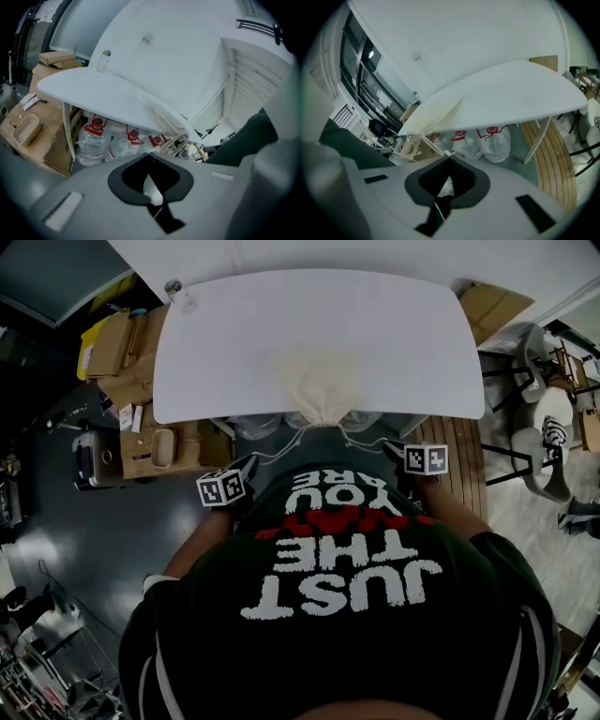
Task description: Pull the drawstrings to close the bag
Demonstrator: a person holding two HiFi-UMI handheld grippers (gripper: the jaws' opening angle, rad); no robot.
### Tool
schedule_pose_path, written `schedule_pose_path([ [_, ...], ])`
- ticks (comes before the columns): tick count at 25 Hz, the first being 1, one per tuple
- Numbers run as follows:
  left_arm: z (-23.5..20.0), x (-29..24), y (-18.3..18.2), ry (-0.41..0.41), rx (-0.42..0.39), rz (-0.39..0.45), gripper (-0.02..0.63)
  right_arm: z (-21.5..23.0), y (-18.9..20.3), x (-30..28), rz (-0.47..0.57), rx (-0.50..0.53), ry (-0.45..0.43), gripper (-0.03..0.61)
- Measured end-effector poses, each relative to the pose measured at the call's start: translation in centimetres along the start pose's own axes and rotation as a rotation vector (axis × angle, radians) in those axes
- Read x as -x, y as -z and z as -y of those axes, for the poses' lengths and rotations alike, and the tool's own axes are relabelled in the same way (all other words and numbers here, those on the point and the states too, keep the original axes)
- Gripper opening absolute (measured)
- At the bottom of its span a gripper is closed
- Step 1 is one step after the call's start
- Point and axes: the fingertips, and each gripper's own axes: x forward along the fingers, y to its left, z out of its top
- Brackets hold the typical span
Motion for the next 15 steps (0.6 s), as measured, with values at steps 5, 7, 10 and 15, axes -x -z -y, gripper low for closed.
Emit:
schedule_pose_path([
  [5, 0.1, -0.1, -0.3, -0.001, -0.023, -0.004, 0.008, -0.4, -0.5, -0.2, 0.009, 0.016, -0.008, 0.009],
  [7, 0.2, 0.0, -1.0, 0.001, -0.032, 0.013, 0.008, -0.4, -1.2, -0.1, 0.027, 0.02, -0.01, 0.009],
  [10, 0.5, 0.0, -1.7, 0.007, -0.048, 0.025, 0.008, -0.3, -1.7, 0.1, 0.039, 0.015, -0.006, 0.008],
  [15, 0.7, -0.1, -1.9, 0.008, -0.049, 0.026, 0.008, -0.2, -1.8, 0.2, 0.03, 0.029, 0.0, 0.008],
])
